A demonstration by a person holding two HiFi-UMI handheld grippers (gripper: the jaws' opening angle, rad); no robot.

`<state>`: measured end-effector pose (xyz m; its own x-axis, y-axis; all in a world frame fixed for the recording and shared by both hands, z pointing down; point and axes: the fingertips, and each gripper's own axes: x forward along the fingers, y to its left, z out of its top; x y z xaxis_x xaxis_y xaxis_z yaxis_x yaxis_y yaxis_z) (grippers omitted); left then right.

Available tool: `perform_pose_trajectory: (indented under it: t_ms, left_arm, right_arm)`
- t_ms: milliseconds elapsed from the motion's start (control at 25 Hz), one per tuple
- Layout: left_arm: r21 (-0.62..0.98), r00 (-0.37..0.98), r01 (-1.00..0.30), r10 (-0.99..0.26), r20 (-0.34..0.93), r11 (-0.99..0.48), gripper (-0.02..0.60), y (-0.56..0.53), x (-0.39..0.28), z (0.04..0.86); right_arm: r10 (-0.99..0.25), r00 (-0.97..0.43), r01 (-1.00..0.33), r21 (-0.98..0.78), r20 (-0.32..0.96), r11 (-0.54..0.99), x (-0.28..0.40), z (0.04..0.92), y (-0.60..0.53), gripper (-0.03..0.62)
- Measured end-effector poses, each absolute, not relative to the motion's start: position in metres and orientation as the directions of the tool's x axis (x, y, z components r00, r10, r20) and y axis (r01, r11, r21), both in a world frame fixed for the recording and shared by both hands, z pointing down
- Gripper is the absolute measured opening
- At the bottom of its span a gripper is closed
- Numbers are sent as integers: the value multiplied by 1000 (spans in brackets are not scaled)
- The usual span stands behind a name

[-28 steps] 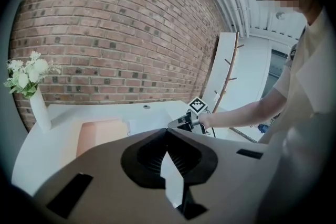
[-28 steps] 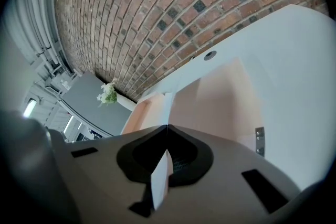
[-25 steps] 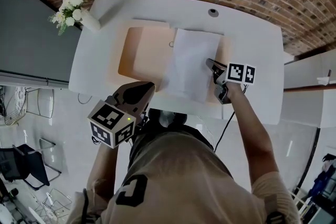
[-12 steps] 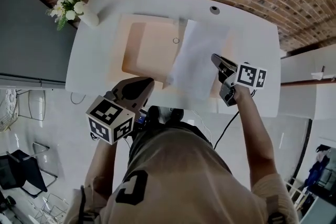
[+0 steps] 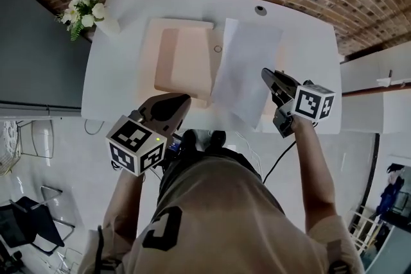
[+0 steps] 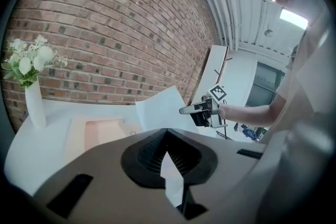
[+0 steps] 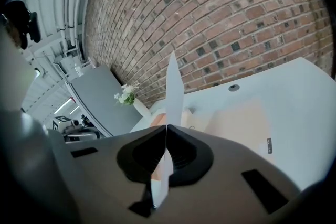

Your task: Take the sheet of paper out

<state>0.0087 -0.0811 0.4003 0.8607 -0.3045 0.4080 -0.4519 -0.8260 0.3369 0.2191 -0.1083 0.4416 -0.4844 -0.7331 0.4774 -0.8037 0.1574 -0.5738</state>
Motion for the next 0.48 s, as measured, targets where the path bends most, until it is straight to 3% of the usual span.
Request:
perform_pose_trajectory:
  t_ms: [480]
  left_arm:
    - [332,870,-429,-285,404,-840,14,-82,15,397]
  right_arm:
    - [-742,-468,-816,-556,479,156,223,438,-108,23]
